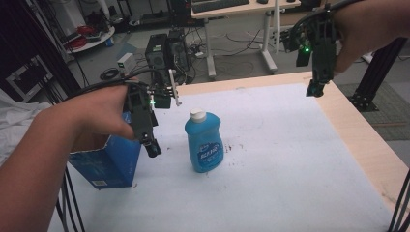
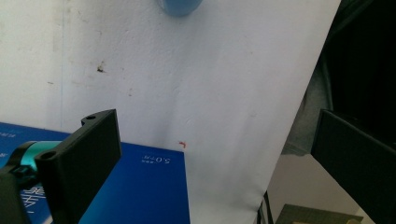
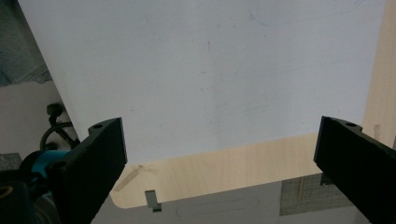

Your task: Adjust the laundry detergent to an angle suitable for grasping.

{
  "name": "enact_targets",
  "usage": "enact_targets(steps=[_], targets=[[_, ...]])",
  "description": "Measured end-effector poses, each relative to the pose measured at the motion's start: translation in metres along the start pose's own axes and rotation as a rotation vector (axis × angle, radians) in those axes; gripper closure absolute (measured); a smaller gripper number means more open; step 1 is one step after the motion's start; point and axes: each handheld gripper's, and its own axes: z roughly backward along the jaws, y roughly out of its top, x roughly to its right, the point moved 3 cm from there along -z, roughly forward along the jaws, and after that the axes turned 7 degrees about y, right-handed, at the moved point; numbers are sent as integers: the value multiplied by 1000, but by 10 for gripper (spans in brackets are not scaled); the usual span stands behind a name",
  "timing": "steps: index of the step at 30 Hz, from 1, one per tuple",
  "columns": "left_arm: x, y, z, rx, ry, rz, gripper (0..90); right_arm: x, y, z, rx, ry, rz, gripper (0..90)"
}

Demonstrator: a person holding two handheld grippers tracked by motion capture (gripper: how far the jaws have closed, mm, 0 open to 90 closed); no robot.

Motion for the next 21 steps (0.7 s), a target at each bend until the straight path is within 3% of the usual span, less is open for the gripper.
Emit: enact_targets(steps=[17, 21], targets=[[3, 0, 1, 3, 3, 0, 17, -10, -1, 1, -15, -22, 26, 15], [3, 2, 1, 0, 1, -2, 17, -12, -2, 1, -19, -19, 14, 15]])
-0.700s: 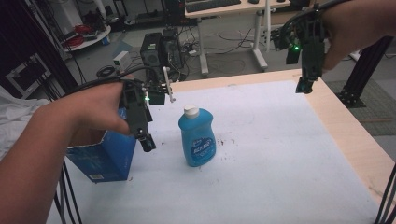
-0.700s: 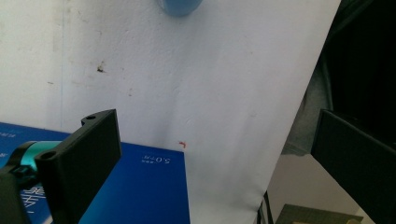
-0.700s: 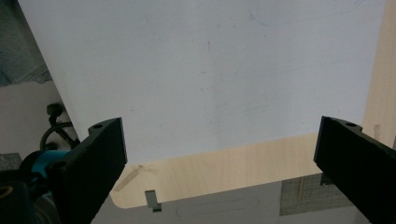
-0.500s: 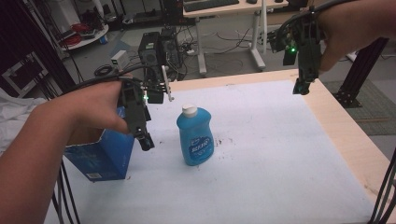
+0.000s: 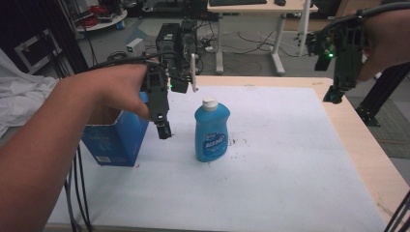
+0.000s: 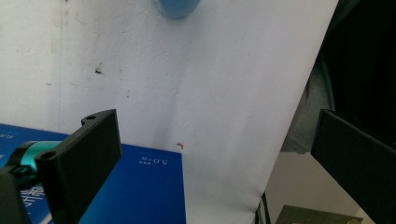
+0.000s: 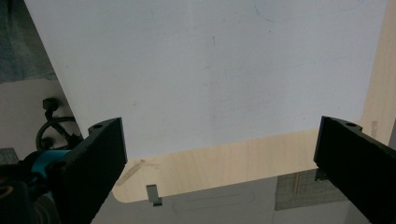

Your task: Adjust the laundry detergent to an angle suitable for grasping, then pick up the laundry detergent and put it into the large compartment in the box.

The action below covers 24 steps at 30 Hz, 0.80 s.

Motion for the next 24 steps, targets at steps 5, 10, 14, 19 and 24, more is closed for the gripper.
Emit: enact_targets(steps=[5, 10, 14, 19, 24], targets=[[-1, 2, -1, -7, -7, -9, 17, 1, 4, 0, 10, 0, 13, 15], [-4, 4, 0, -13, -5, -11, 17, 5, 5, -2, 7, -2, 12, 15], [-4, 4, 0, -12, -2, -12, 17, 7, 5, -3, 13, -7, 9, 15], [-3, 4, 0, -18, -3, -10, 17, 5, 5, -3, 13, -6, 10, 15], [0, 5, 0, -20, -7, -9, 17, 5, 4, -2, 17, -10, 13, 15]])
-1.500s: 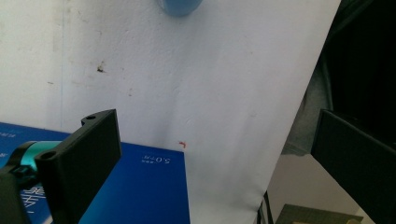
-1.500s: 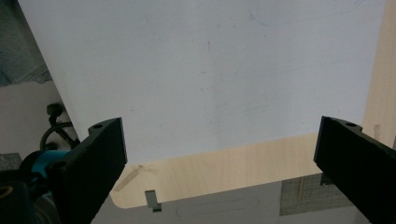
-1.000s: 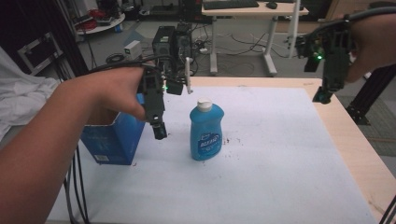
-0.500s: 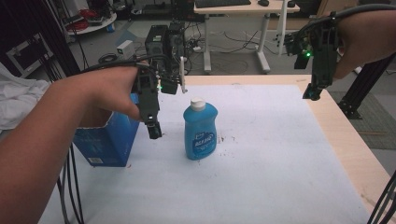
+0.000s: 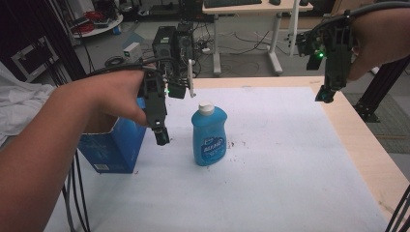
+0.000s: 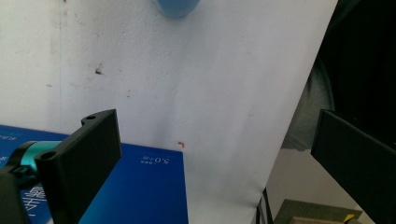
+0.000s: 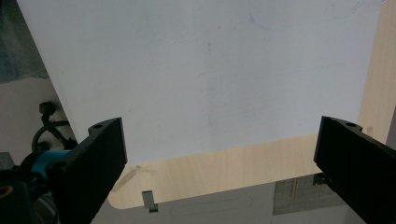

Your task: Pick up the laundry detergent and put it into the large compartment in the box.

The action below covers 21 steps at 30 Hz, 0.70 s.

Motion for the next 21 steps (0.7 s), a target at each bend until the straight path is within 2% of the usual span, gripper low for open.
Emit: enact_targets(steps=[5, 7, 13, 16, 21], targets=[[1, 0, 3, 15, 9, 19, 17, 2, -2, -1, -4, -1, -4, 15], [2, 0, 5, 19, -6, 47, 17, 2, -2, 0, 0, -6, -1, 15], [6, 3, 14, 41, 5, 109, 17, 0, -1, 1, 1, -6, 8, 15], [9, 8, 16, 50, 6, 154, 17, 0, 0, 1, 3, -9, 9, 15], [11, 20, 22, 86, -10, 201, 17, 0, 1, 1, -1, -9, 5, 15]])
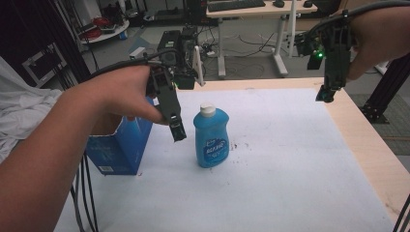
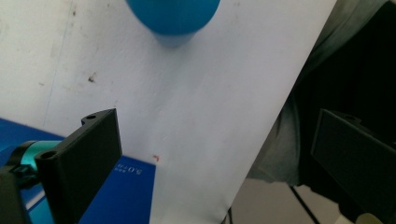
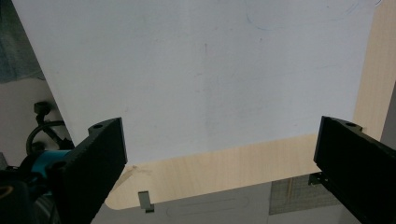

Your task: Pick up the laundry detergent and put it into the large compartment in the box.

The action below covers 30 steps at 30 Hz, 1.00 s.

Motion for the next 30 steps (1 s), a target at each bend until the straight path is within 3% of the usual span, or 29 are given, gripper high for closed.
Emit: enact_targets(steps=[10, 19, 30], targets=[[-3, 18, -1, 48, 26, 110, 17, 2, -1, -2, -11, 1, 1, 15], [-1, 32, -9, 31, 22, 106, 17, 4, -5, -2, -11, 7, -10, 15], [-3, 50, -23, 21, 47, 91, 17, 3, -5, -2, -9, 6, -17, 15]])
